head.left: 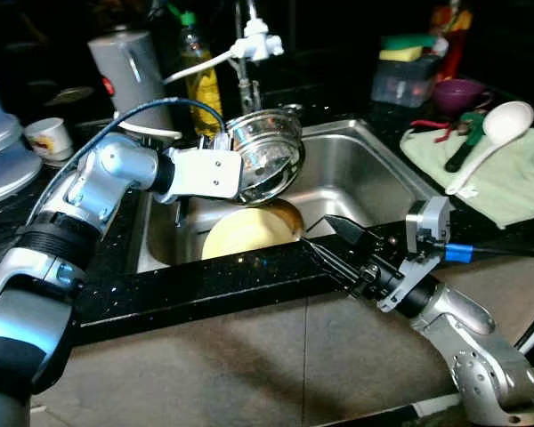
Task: Kitchen organization
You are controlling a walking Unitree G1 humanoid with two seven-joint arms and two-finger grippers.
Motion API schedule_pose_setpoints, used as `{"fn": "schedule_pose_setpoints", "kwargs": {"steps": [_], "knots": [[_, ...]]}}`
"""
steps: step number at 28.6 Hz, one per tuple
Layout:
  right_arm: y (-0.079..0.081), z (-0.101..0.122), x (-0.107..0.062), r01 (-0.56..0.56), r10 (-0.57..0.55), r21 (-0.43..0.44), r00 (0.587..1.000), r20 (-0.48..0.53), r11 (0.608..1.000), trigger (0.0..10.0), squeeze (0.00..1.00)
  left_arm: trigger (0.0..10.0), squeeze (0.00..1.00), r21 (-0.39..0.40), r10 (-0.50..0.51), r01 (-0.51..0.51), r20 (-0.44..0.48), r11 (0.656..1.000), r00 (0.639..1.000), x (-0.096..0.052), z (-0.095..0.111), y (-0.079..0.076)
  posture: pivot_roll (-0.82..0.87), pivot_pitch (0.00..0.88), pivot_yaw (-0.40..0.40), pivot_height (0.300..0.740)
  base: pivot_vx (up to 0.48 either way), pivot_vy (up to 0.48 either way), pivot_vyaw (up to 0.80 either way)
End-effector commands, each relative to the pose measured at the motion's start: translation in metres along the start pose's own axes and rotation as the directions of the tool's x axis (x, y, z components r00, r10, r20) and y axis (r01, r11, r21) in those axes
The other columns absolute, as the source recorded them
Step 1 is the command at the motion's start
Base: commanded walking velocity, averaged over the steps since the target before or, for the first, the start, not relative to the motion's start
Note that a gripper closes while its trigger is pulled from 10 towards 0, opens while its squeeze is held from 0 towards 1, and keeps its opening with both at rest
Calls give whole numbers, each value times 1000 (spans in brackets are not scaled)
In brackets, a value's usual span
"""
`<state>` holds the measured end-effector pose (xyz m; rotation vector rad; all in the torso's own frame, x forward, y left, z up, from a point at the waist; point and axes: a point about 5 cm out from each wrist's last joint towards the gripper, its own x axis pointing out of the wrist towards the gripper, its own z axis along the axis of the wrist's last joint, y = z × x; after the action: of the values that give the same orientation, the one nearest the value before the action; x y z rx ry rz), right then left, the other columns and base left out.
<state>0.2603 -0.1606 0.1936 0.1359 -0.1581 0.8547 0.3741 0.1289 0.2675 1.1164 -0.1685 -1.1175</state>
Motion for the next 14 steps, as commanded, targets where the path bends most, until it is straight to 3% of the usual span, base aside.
{"fn": "schedule_pose_setpoints", "kwargs": {"steps": [1, 4, 8, 14], "knots": [[4, -1, 3, -15, 15, 2, 1000, -3, 1000, 10000, 0, 10000, 0, 8, 34, -34, -25, 999, 999, 0, -5, 2, -134, 0, 60, 740, 0, 0, 0], [6, -2, 4, -19, 19, 5, 1000, -3, 1000, 10000, 0, 10000, 0, -21, 61, -62, -17, 998, 998, 9, -7, -2, -134, 0, 60, 740, 0, 0, 0], [9, -3, 5, -25, 25, 9, 1000, -5, 1000, 10000, 0, 10000, 0, -91, 40, -46, -61, 995, 997, 26, -22, -24, -142, 0, 67, 740, 0, 0, 0], [10, -2, 4, -21, 21, 7, 1000, -5, 1000, 10000, 0, 10000, 0, -114, -4, -6, -88, 994, 996, 39, -30, -44, -142, 0, 71, 740, 0, 0, 0]]}}
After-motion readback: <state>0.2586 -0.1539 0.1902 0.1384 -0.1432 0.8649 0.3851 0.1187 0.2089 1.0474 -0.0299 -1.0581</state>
